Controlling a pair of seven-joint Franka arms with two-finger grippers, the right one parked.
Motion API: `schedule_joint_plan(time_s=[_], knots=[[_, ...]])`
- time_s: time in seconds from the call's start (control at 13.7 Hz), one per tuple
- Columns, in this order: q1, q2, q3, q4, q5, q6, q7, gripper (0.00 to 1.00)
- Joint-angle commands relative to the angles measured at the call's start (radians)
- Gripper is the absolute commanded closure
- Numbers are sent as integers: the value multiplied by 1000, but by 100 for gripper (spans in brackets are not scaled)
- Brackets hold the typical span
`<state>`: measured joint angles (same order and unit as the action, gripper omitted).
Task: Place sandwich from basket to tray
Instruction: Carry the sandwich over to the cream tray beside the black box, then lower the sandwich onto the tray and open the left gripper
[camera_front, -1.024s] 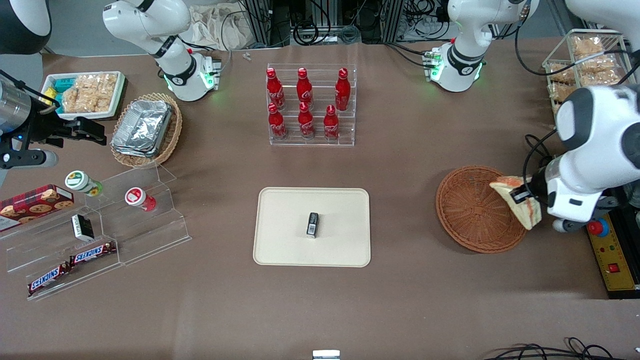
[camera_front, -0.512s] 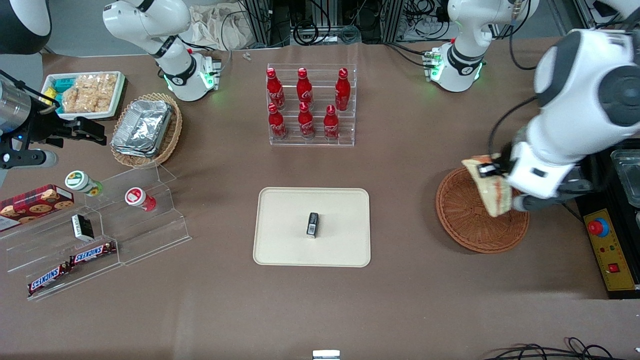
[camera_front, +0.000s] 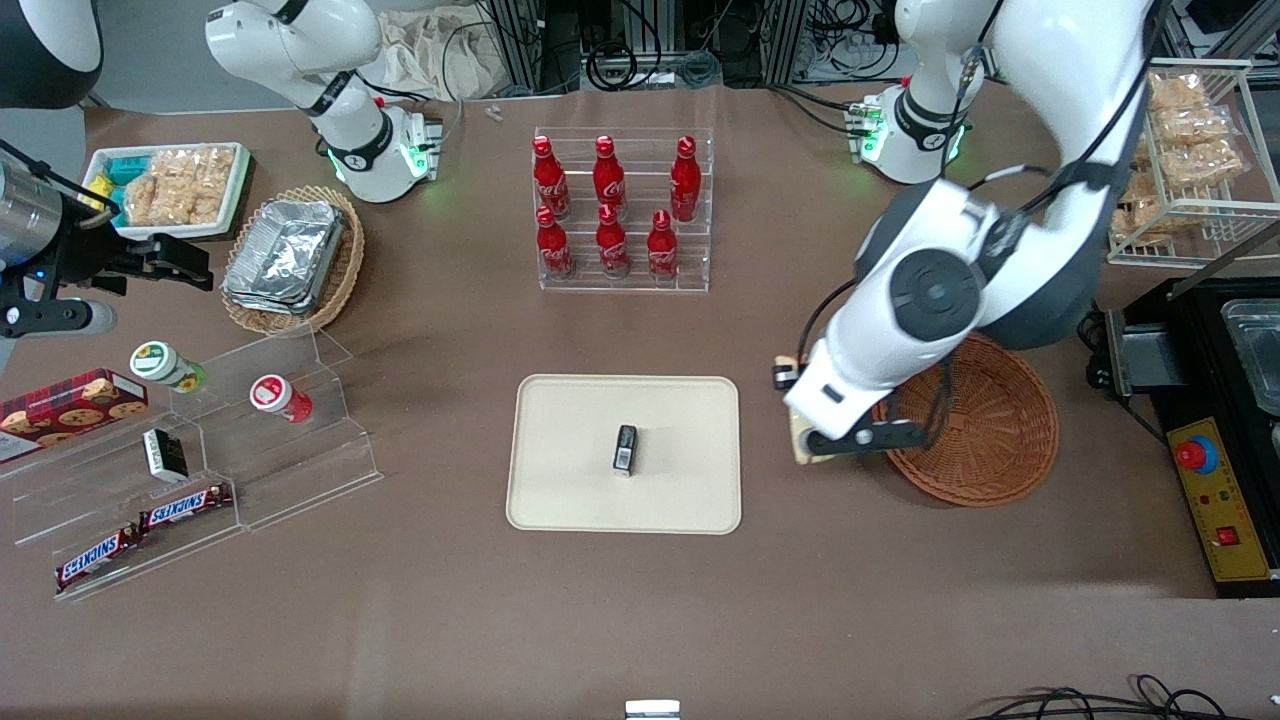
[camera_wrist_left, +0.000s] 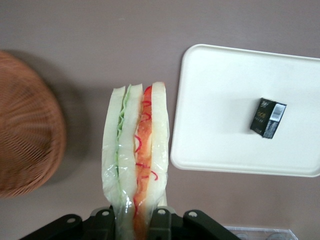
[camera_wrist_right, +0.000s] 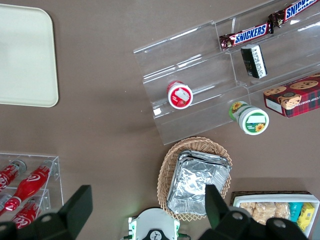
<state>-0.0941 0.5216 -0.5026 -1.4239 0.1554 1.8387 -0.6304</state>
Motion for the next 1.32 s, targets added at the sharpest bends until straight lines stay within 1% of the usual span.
schedule_joint_plan(time_s=[0.0,0.15,0.22,0.29,0.51,0.59,0.73,0.95,1.02,1.1,1.17,1.24], knots=[[-79,115,-8,68,114,80,-18,100],[-104,159,-5,75,128,103,-37,100],[-116,193,-5,89,147,120,-55,100],[-127,231,-5,103,182,151,-61,100],[-162,314,-2,120,211,195,-84,100],[-165,337,1,120,245,221,-94,100],[-177,374,3,131,274,261,-118,100],[-193,448,3,216,296,266,-123,100],[-194,462,3,235,296,266,-124,87],[-196,465,4,240,297,266,-127,69],[-196,463,3,240,297,264,-127,49],[-197,460,4,240,300,261,-127,32]])
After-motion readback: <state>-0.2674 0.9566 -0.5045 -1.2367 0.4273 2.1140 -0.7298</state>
